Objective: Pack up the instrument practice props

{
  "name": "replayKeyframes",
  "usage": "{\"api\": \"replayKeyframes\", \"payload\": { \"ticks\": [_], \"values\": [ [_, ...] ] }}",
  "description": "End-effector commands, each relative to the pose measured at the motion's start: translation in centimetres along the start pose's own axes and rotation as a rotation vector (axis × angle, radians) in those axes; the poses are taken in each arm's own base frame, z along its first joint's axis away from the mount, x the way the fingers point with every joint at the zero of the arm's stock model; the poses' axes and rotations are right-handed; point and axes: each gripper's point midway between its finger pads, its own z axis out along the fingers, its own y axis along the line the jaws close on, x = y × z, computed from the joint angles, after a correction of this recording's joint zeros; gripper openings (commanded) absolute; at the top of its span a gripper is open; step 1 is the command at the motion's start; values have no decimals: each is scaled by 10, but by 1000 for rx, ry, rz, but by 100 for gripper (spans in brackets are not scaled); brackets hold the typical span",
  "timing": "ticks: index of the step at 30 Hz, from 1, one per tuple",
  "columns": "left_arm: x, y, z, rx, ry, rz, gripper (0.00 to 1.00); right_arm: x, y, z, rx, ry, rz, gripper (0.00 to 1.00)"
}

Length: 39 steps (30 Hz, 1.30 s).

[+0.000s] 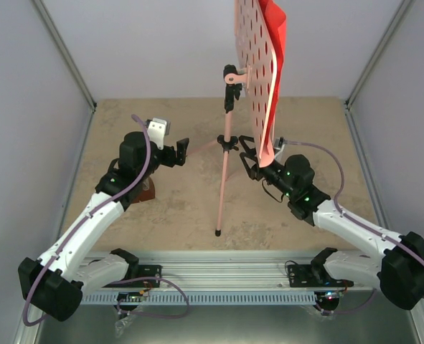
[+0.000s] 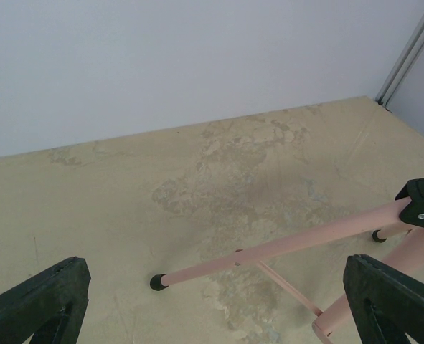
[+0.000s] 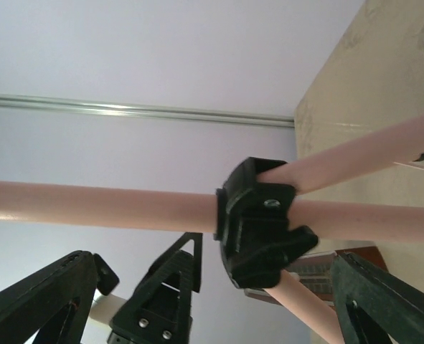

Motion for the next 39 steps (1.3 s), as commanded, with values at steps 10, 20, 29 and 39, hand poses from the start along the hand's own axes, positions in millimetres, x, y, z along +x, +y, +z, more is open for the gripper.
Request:
{"api": "replayKeyframes", "payload": {
  "ticks": [10, 20, 29, 39],
  "values": [
    [-9, 0, -6, 5, -37, 15, 99, -1, -3, 21, 15, -3, 51, 79],
    [-9, 0, -6, 5, -38, 16, 99, 1, -7, 28, 26, 9, 31, 36],
    [-9, -1, -6, 10, -39, 17, 99, 0, -12, 25, 45, -2, 31, 5],
    [-8, -2, -5, 13, -36, 16, 99, 2, -14, 23, 36, 10, 8, 27]
  ]
}}
